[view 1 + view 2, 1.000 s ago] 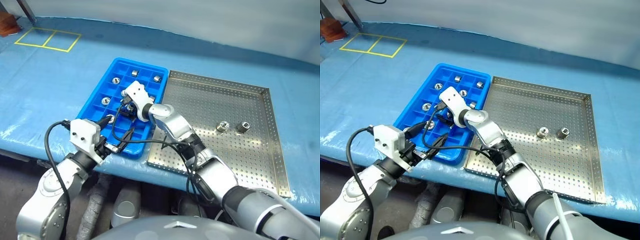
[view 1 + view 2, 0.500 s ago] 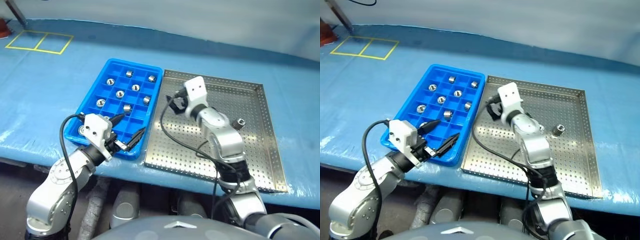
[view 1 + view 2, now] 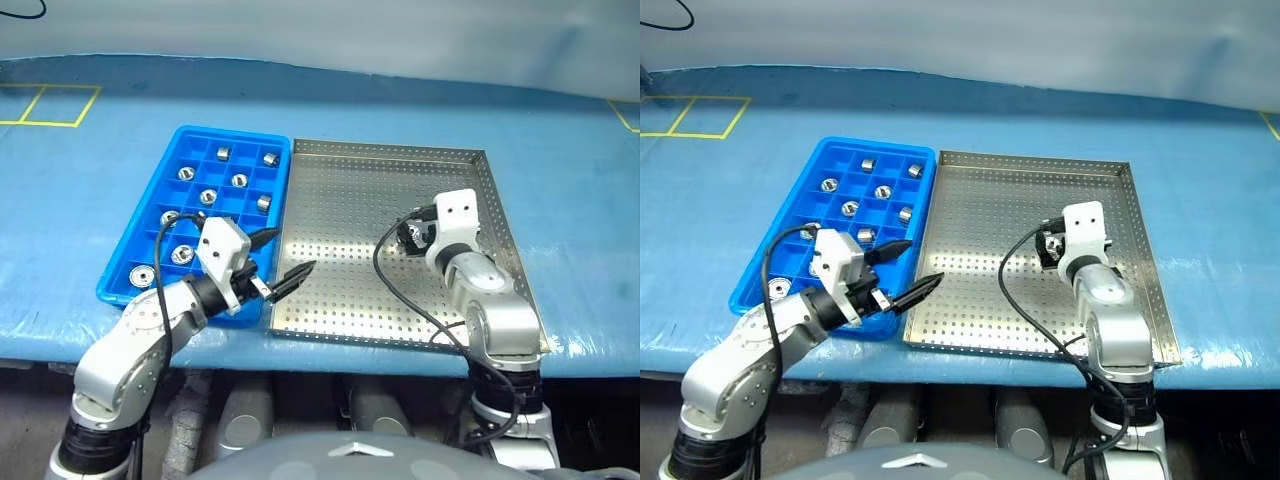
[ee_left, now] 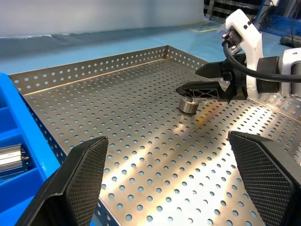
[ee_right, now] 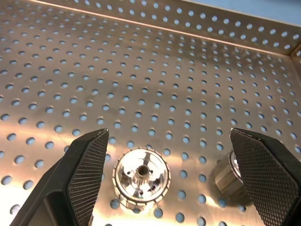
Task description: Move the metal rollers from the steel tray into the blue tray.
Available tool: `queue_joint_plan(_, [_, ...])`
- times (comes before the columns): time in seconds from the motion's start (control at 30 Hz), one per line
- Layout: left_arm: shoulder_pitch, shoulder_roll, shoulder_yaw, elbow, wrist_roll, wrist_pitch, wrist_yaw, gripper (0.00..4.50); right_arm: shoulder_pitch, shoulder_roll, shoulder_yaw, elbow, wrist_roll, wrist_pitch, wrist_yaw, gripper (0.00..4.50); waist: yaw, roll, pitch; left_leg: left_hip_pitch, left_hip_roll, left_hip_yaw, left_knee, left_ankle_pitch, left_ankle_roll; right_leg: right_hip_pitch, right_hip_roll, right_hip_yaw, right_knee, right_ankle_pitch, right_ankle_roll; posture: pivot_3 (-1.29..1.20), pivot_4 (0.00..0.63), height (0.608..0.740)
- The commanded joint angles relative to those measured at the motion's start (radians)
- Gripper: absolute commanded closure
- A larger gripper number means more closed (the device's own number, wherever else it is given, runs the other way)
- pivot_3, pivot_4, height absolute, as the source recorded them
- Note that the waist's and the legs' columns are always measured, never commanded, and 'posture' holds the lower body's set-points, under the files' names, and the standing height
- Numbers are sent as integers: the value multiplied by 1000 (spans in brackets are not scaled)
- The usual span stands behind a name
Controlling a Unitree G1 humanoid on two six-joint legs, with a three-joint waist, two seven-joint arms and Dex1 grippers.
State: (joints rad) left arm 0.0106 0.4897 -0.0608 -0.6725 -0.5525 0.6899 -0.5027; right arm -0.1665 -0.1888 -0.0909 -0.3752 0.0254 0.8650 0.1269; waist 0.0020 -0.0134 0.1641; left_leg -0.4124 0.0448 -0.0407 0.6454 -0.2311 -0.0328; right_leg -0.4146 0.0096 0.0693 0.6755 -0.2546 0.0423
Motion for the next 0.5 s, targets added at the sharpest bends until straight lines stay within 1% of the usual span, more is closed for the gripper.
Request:
queue_joint_plan(0.03, [-23, 10, -30, 1, 12, -11, -21, 0, 17, 9, -21, -40, 19, 5, -7, 147, -4, 0, 0, 0, 0, 0, 0, 0, 0, 0, 0, 0, 0, 0, 0, 77, 150, 740])
queue_joint_plan(0.2, [-44, 2, -62, 11, 17, -13, -25, 0, 21, 23, -5, -45, 35, 3, -8, 147, -15, 0, 0, 0, 0, 0, 1, 0, 0, 0, 0, 1, 0, 0, 1, 75, 150, 740])
queue_joint_plan(0.5, [-41, -5, -62, 14, 17, -16, -28, 0, -14, 30, 15, 4, 47, -13, -3, 147, -15, 0, 0, 0, 0, 1, 1, 0, 0, 0, 0, 1, 0, 1, 1, 82, 150, 740])
